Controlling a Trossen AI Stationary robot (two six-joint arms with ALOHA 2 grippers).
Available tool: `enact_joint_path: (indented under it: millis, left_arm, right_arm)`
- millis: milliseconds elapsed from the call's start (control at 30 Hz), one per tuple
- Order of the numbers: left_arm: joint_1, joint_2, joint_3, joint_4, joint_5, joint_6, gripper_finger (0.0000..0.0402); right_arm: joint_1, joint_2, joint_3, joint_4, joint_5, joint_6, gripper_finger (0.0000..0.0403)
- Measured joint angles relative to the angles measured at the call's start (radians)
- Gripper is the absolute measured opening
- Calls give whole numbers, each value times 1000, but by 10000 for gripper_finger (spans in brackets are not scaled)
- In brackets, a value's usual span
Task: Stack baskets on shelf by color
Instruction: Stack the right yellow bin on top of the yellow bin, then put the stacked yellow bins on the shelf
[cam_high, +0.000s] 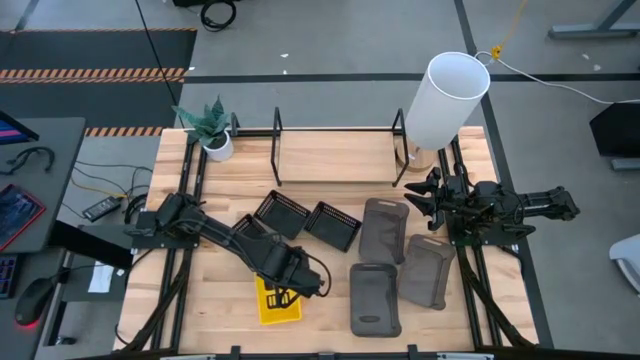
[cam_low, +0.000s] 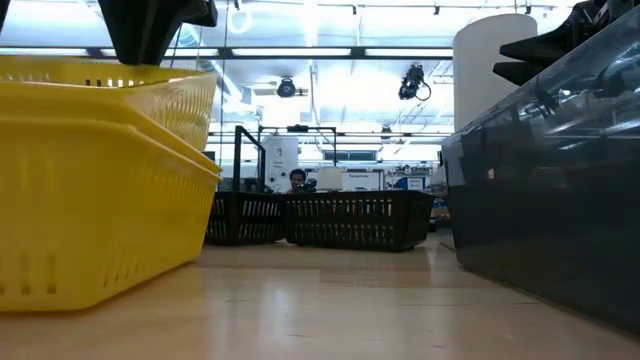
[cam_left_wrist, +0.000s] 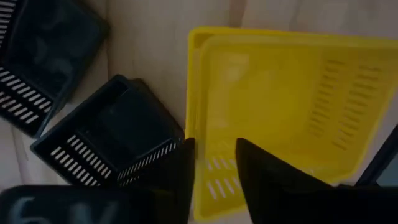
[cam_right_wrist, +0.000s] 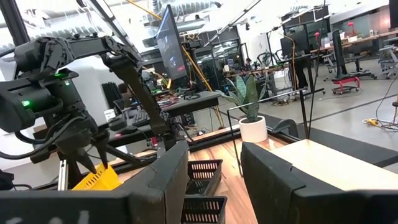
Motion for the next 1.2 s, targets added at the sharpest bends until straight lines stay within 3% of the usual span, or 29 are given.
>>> enact_joint_path:
  millis: [167, 500, 700, 867, 1033, 1200]
  left_arm:
    - [15, 0, 0, -15, -5, -25, 156]
    - [19, -1, 0, 8, 8, -32, 140]
    - [6, -1, 0, 164, 55, -148, 155]
    - [-57, 9, 0, 344, 91, -231, 167]
    - [-140, 40, -1, 344, 76, -349, 189]
    - [-197, 60, -1, 351, 53, -384, 237]
  right_arm:
    - [0, 0, 0, 0, 0, 0, 155]
    - [0, 0, 0, 0, 0, 0, 155]
    - [0, 0, 0, 0, 0, 0, 155]
    - [0, 0, 0, 0, 0, 0, 155]
    - [0, 0, 0, 1, 0, 0, 155]
    - [0, 0, 0, 3, 0, 0, 155]
